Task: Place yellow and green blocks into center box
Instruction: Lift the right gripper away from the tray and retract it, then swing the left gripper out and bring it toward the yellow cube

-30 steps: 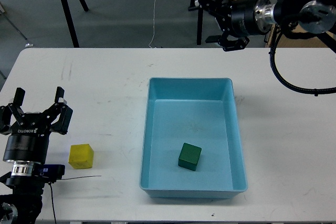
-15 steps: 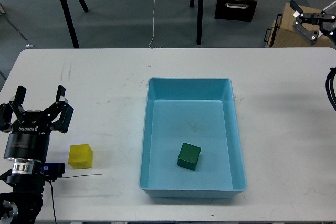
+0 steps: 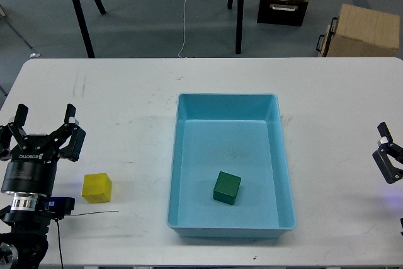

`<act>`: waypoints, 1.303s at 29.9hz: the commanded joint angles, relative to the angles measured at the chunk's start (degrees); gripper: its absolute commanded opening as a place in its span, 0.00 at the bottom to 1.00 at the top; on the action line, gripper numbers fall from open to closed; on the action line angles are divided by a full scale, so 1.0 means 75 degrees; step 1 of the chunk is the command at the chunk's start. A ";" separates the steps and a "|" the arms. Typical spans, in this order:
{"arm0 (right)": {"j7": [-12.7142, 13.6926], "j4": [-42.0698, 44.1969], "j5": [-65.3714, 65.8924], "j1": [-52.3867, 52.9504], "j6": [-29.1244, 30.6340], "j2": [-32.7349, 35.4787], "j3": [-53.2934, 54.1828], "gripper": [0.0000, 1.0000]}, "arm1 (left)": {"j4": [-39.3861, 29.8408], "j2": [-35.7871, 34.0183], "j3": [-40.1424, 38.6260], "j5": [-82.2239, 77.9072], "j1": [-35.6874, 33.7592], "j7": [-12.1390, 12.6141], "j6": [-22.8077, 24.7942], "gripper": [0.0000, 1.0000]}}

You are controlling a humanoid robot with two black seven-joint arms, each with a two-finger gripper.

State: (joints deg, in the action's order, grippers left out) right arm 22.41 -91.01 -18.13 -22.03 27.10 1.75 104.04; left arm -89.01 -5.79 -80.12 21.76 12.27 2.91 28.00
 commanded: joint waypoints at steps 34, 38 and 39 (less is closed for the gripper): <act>0.0024 -0.0170 0.0086 -0.0285 -0.0121 0.0095 -0.0115 1.00 | -0.0507 -0.4439 -0.1529 -0.1659 -0.1026 -0.0412 0.0000 1.00; 0.0024 -0.0182 0.0074 -0.0250 -0.0121 0.0095 -0.0068 1.00 | -0.0507 -0.6291 -0.0910 -0.3109 -0.1376 -0.0341 0.0000 1.00; 0.0024 -0.0182 0.0074 -0.0238 -0.0110 0.0095 -0.0045 1.00 | -0.0484 -0.6515 -0.0641 -0.3507 -0.1737 -0.0353 0.0000 1.00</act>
State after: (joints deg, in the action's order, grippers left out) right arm 22.61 -92.32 -17.50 -24.00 26.18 2.49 103.29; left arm -92.87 -46.81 -89.34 3.70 3.70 0.31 28.00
